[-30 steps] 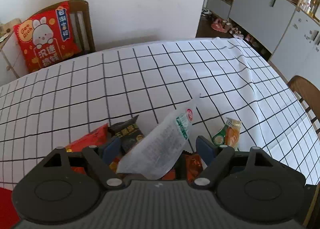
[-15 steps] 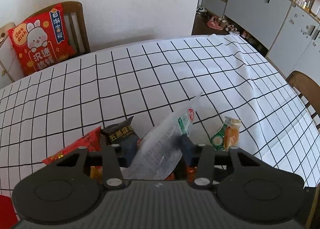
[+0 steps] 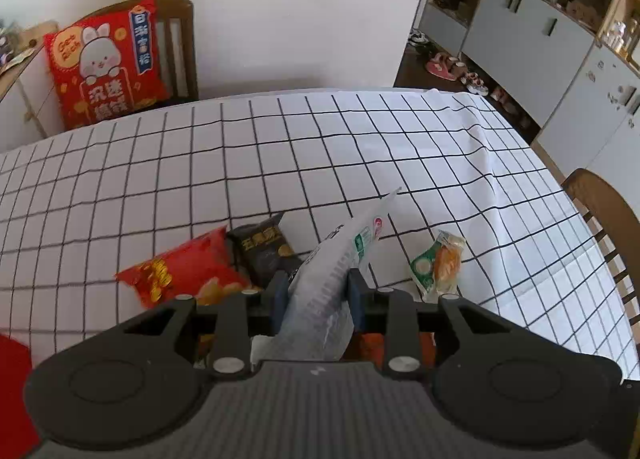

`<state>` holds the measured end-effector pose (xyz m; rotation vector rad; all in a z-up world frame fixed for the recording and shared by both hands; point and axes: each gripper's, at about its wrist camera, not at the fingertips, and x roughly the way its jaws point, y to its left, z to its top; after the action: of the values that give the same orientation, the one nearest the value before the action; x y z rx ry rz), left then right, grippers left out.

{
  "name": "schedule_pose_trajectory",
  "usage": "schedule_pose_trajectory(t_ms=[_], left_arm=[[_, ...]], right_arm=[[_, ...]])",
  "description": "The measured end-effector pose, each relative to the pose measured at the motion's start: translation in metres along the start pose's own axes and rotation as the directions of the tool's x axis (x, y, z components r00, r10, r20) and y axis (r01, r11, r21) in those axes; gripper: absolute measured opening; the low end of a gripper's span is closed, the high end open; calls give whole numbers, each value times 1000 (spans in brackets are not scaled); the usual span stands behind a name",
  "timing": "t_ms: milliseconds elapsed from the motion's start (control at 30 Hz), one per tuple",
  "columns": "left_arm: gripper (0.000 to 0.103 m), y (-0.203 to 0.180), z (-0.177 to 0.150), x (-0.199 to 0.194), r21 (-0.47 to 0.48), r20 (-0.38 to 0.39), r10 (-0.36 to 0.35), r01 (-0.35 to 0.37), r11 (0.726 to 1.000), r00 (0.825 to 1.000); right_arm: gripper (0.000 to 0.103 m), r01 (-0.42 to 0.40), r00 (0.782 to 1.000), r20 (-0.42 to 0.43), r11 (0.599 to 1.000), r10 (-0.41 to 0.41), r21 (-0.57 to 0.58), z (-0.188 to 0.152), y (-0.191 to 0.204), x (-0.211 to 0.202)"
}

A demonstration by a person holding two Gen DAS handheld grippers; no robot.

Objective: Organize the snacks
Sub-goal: 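Grasp the white bag with the left tool while the right tool grasps the copper bag, then carry the white bag and copper bag over the box with both tools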

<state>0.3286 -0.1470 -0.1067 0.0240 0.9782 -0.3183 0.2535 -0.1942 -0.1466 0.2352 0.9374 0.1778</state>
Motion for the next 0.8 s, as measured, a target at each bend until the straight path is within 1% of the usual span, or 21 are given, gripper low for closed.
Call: schedule_pose_trajectory(t_ms=[200, 500, 633, 800], left_arm=[[30, 6, -10, -38, -60, 32, -7, 9, 998, 999], [30, 18, -30, -101, -115, 82, 37, -27, 993, 996], [30, 32, -44, -128, -156, 96, 65, -50, 986, 993], [30, 57, -62, -162, -226, 118, 106, -78, 971, 987]], right_arm=[[42, -19, 1000, 24, 999, 20, -50, -7, 9, -33], [42, -63, 996, 56, 995, 68, -81, -15, 28, -79], [42, -80, 994, 70, 990, 88, -118, -16, 43, -94], [42, -109, 990, 72, 980, 122, -168, -18, 71, -107]])
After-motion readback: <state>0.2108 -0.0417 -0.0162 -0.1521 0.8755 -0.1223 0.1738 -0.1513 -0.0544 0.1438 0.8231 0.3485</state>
